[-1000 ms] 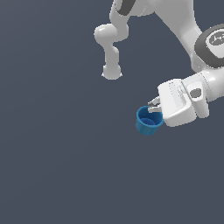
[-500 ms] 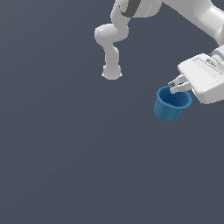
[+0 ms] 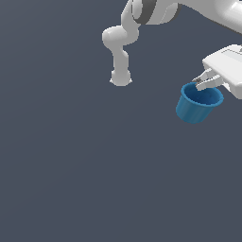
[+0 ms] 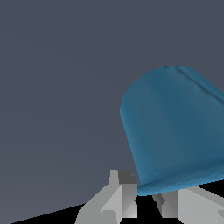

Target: Pick up the object and move it to a goal position.

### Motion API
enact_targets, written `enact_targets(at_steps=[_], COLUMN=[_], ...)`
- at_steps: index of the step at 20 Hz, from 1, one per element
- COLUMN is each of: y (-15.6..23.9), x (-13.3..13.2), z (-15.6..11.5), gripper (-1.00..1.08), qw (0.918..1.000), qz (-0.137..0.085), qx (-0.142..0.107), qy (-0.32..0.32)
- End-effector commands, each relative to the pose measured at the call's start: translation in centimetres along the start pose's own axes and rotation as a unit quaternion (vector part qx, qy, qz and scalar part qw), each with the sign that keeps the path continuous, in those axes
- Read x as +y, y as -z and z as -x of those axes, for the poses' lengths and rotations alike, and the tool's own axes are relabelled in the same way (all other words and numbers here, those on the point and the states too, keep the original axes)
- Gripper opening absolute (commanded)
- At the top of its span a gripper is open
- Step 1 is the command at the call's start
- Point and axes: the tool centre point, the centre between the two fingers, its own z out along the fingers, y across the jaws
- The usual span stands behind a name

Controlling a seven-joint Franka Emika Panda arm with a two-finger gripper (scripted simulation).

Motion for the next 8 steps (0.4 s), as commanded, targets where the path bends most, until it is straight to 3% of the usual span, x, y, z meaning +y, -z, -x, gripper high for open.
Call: enact_targets(at_steps=[1, 8], y=[0.45, 0.72], x=[0.08, 0.15], z=[0.30, 0.40], gripper=[-1.00, -1.00], qw=[1.0000, 1.0000], qz=[0.001, 0.002], qx=[0.000, 0.000], qy=[-0.001, -0.001])
